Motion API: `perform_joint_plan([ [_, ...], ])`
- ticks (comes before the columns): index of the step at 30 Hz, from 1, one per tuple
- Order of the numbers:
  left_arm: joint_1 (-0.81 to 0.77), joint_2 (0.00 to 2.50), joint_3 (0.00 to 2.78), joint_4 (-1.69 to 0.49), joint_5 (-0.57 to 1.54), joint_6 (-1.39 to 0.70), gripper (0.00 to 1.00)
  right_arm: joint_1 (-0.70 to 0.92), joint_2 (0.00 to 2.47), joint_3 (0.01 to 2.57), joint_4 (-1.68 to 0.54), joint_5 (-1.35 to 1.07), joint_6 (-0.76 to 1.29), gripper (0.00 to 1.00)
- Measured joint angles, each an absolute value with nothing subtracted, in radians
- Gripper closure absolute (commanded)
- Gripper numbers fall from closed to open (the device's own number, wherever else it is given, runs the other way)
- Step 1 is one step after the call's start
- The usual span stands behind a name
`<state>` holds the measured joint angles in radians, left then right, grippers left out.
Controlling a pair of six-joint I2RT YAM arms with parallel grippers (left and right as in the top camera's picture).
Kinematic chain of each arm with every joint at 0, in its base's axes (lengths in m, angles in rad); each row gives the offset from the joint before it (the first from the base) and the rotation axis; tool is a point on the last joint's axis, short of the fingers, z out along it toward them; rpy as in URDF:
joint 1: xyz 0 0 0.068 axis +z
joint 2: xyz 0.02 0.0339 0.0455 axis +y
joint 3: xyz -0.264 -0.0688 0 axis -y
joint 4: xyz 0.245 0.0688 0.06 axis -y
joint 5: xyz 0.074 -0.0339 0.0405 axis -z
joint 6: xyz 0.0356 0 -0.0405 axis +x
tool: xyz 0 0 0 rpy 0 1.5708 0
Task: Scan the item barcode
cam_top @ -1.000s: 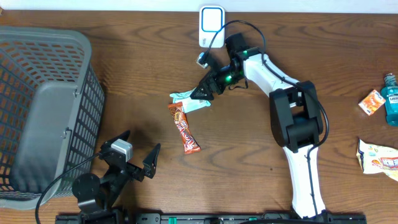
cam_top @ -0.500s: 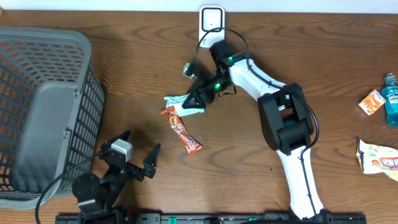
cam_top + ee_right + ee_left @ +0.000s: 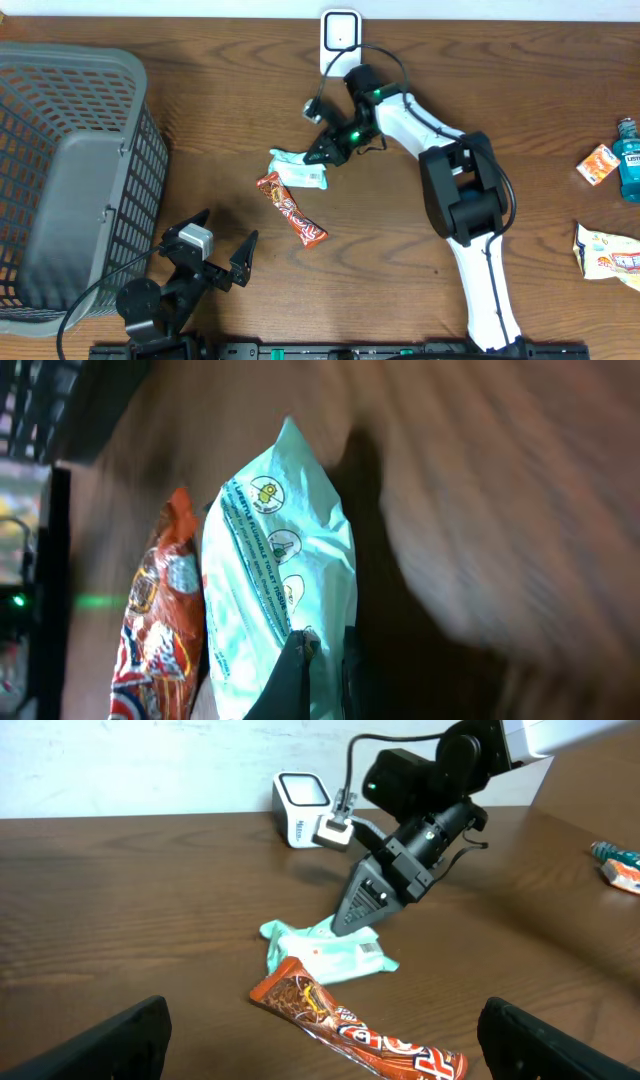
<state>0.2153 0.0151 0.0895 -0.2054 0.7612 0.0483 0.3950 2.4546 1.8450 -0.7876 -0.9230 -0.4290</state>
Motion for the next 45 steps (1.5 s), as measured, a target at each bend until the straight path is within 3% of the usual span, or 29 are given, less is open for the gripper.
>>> perform_joint_plan([
  [15, 0.215, 0.015, 0.089, -0.205, 0.761, 0.048, 0.02, 0.148, 2.434, 1.845, -1.079, -1.173, -0.419, 0.98],
  [27, 0.215, 0.015, 0.089, -0.205, 0.761, 0.048, 0.02, 0.175, 2.383, 1.845, -0.969, -0.831, -0.345, 0.98],
  [45, 0.215, 0.015, 0.089, -0.205, 0.761, 0.048, 0.02, 0.186, 1.81, 1.839, -1.152, -0.858, -0.344, 0.98],
])
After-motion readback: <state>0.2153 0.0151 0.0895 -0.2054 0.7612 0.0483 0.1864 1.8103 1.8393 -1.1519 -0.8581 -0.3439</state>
